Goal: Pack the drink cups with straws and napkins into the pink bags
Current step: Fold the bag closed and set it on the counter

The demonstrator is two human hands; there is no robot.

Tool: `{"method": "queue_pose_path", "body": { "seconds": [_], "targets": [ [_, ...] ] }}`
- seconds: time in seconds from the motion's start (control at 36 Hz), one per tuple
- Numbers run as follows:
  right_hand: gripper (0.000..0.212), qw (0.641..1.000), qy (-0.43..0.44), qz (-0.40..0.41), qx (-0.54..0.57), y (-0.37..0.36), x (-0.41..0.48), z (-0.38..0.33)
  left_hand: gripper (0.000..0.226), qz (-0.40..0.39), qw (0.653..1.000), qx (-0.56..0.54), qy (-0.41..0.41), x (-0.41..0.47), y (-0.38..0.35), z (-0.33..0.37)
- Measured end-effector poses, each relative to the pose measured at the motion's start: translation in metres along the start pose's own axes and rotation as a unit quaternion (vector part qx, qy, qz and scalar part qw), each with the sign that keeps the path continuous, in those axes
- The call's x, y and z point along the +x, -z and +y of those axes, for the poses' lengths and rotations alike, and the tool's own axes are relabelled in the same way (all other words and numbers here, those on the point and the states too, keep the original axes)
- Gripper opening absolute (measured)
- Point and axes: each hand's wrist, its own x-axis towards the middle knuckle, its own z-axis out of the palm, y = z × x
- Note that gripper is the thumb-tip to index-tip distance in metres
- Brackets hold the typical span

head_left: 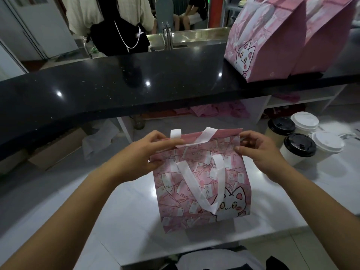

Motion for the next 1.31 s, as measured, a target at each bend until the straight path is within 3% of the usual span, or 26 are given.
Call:
{"method": "queue_pose_path", "body": {
  "seconds": [0.14,0.39,0.64,0.72,0.92,1.0,1.08,1.14,1.22,1.31],
  "targets": [
    [0.033,1.0,0.002,-0.003,-0.005,0.0,-0.003,-0.001,0.082,-0.025,0.998,0.057,-0.014,0.0,0.003,0.004],
    [0.029,1.0,0.008,0.003,-0.027,-0.003,-0.006,0.001,0.06,-0.04,0.994,0.104,-0.01,0.006,0.001,0.006],
    [0.025,1.0,0.009,0.008,-0.029,-0.007,-0.007,0.001,0.052,-0.008,0.994,0.105,-0.01,0.001,-0.003,0.005],
    [0.026,0.999,0.014,0.013,-0.034,-0.008,-0.007,0.002,0.062,0.006,0.995,0.095,-0.012,-0.002,-0.005,0.002],
    [0.047,0.995,0.051,-0.005,-0.081,-0.005,-0.009,0.001,0.062,0.094,0.992,0.077,-0.038,-0.014,-0.014,-0.005],
    [0.066,0.983,0.089,-0.039,-0.154,-0.003,-0.011,-0.001,0.081,0.113,0.993,0.009,-0.027,-0.021,-0.02,-0.009],
    [0.065,0.969,0.134,-0.056,-0.201,-0.004,-0.016,-0.004,0.101,0.136,0.983,-0.12,0.022,-0.027,-0.025,-0.012],
    [0.061,0.967,0.153,-0.05,-0.196,-0.005,-0.018,-0.004,0.086,0.147,0.972,-0.18,0.042,-0.03,-0.028,-0.015],
    [0.05,0.987,0.125,-0.044,-0.095,-0.004,-0.019,-0.004,0.051,0.154,0.95,-0.267,0.048,-0.032,-0.033,-0.02],
    [0.041,0.994,0.095,-0.036,-0.044,-0.005,-0.019,-0.002,0.037,0.144,0.935,-0.322,0.044,-0.032,-0.036,-0.02]
  ]
}}
